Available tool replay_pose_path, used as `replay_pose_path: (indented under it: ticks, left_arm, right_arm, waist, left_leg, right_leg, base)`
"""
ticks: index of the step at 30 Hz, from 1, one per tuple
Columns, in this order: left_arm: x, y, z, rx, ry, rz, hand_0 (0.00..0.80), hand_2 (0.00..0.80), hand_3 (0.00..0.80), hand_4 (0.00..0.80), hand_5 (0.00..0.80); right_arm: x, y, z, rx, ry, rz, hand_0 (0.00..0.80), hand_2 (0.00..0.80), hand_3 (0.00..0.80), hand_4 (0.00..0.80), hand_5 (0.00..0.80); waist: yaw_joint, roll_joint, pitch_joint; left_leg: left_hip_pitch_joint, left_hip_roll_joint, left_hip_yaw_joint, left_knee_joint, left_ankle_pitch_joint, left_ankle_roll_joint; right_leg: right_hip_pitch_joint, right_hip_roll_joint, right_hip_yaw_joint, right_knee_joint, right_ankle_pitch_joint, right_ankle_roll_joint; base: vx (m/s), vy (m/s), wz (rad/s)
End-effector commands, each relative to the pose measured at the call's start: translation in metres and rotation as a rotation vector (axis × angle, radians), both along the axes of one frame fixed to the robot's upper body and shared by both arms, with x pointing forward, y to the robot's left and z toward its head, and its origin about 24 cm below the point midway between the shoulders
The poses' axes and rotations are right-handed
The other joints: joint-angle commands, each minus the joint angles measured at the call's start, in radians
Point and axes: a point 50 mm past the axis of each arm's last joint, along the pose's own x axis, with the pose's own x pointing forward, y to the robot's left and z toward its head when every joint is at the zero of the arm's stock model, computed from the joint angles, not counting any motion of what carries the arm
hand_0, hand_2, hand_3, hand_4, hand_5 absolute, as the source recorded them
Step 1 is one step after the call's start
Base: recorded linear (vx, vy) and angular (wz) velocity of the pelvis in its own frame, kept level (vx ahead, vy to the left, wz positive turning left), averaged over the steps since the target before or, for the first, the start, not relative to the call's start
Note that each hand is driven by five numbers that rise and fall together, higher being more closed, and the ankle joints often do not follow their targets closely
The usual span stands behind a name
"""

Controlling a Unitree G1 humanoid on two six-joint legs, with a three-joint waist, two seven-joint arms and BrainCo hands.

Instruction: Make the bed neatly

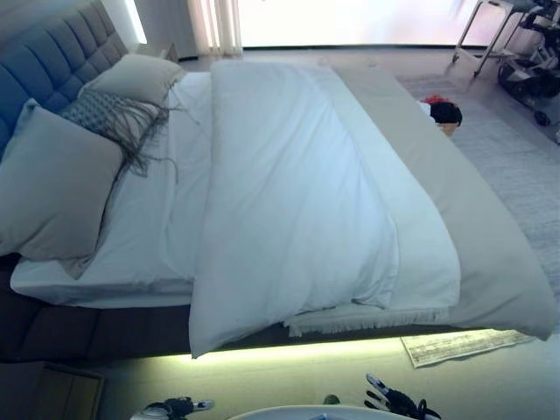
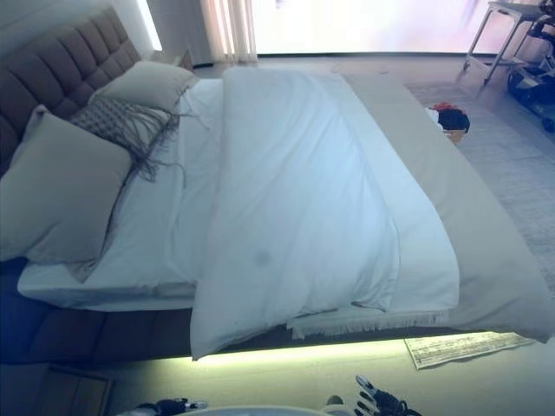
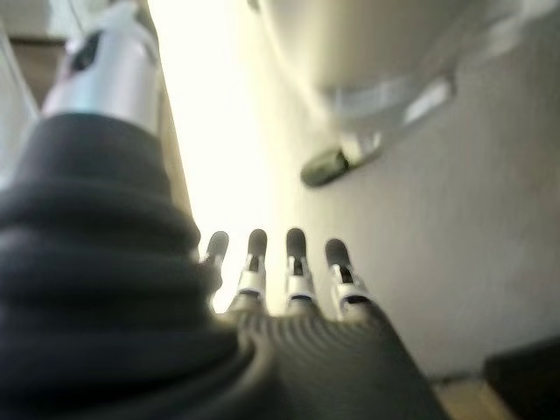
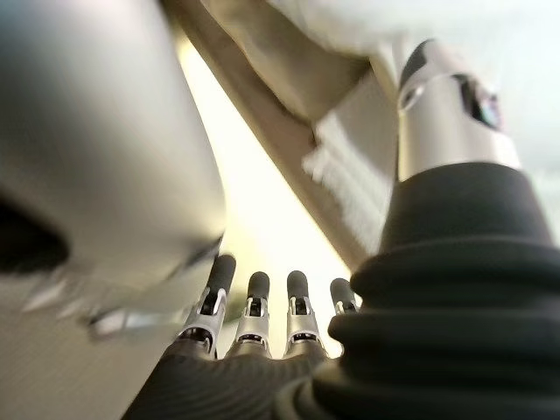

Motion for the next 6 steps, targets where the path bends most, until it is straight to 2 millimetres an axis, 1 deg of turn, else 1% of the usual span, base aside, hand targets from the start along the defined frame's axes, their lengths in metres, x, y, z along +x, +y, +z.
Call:
replay_pose_path:
  ticks: [1,4,6]
  left_arm:
    - [-0.004,-0.021,-0.005,-0.087,0.042,0.067,0.000,0.000,0.000,0.000,0.000]
    - [-0.004,-0.029,-0.006,-0.099,0.040,0.023,0.000,0.000,0.000,0.000,0.000]
    - [-0.001,-0.027,-0.005,-0.080,0.028,0.027,0.000,0.000,0.000,0.000,0.000]
  right_arm:
    - [-0.003,0.019,-0.005,0.042,0.065,0.004,0.000,0.000,0.000,0.000,0.000]
    - [0.009,0.029,-0.006,0.062,0.028,0.052,0.000,0.000,0.000,0.000,0.000]
    - [0.018,0.030,-0.005,0.057,0.009,0.094,0.000,0.000,0.000,0.000,0.000]
  waist:
    - [-0.006,0.009,0.020]
    - [0.001,0.002,0.014]
    - [0.005,-0.002,0.010]
  left_leg:
    - [-0.020,-0.011,0.007,0.057,-0.042,0.039]
    - [-0.013,-0.009,0.005,0.062,-0.047,0.039]
    - [-0.009,-0.007,0.003,0.066,-0.050,0.038]
  right_leg:
    - [0.001,-0.004,-0.014,0.016,-0.015,0.005]
    - [0.011,-0.005,-0.016,0.015,-0.017,0.004]
    - [0.018,-0.004,-0.014,0.013,-0.019,0.003]
  base:
    - [0.064,-0.032,-0.02]
    - [0.015,-0.011,0.00]
    - [0.001,-0.009,-0.02]
